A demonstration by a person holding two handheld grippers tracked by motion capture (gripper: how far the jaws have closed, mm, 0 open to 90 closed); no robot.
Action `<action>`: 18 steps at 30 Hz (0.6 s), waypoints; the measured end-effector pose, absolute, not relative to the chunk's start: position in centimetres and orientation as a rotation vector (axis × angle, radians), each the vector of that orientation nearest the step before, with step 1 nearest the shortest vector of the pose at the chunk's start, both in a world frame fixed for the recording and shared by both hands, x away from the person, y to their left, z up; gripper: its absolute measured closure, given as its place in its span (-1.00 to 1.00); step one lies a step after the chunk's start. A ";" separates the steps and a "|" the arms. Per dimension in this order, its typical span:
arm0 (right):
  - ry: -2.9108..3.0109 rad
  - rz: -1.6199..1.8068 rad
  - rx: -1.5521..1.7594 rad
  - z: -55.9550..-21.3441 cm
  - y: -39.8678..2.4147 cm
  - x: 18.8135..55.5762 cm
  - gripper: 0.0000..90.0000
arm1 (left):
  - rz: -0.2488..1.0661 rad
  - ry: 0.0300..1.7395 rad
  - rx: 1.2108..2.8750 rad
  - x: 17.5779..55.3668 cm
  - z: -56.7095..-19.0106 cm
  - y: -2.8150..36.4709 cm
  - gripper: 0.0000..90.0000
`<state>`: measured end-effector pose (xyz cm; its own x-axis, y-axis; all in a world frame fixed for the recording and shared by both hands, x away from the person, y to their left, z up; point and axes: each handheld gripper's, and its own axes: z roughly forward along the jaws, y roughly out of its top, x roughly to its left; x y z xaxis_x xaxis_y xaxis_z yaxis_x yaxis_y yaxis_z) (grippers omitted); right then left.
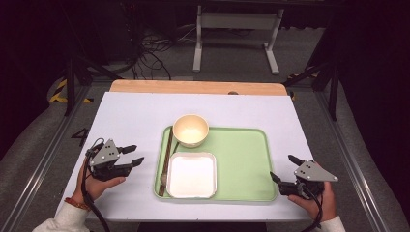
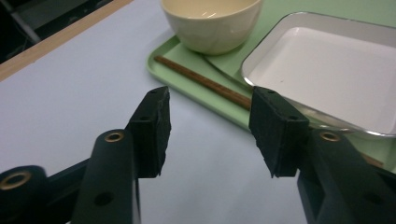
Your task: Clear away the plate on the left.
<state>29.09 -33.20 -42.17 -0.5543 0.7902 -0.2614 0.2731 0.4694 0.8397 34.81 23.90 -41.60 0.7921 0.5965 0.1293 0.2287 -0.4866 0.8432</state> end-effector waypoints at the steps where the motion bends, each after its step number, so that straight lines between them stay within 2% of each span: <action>1: 2.062 1.020 0.883 -42.2 -33.3 29.1 -0.63 | 0.521 0.622 2.076 34.9 -41.7 24.1 0.00; 11: 2.023 0.995 0.937 -42.7 -34.5 29.3 -0.69 | 0.538 0.712 2.060 34.8 -42.7 26.7 -0.29; 18: 2.005 0.977 0.974 -43.2 -35.4 29.5 -0.75 | 0.566 0.790 2.053 34.2 -43.4 27.9 -0.60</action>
